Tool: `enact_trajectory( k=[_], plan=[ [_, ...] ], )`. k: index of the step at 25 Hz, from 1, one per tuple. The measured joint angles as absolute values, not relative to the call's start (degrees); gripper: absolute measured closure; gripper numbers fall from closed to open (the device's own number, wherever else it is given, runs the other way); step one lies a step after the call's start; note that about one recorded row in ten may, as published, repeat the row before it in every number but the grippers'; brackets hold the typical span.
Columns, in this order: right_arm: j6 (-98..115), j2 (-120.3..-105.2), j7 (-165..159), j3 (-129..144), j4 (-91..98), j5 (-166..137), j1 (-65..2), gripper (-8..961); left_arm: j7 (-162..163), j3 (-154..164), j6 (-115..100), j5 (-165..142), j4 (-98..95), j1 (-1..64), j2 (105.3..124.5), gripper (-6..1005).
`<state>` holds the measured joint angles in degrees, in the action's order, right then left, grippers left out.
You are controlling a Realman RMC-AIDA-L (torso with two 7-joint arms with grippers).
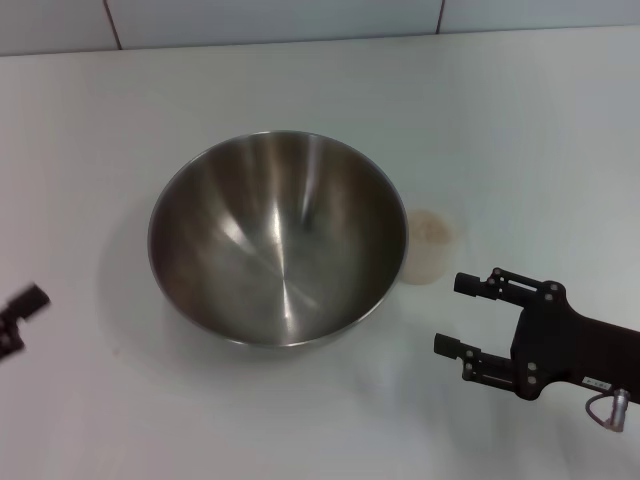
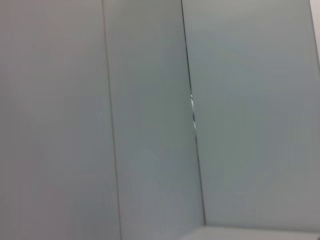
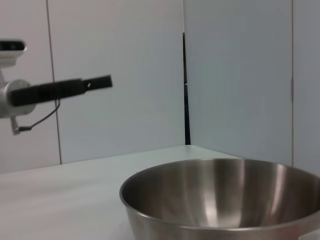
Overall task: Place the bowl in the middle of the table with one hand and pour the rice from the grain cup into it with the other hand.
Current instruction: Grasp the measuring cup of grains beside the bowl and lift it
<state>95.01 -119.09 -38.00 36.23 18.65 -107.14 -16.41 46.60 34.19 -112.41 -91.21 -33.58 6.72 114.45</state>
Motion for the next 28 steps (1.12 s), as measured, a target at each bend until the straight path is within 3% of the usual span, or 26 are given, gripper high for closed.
enact_trajectory(
  k=[28],
  plan=[
    [95.56, -119.16, -37.60, 35.07, 16.64, -107.14, -15.86, 249, 44.39, 33.89, -106.31, -107.48, -33.48, 8.74, 116.16, 204]
  ],
)
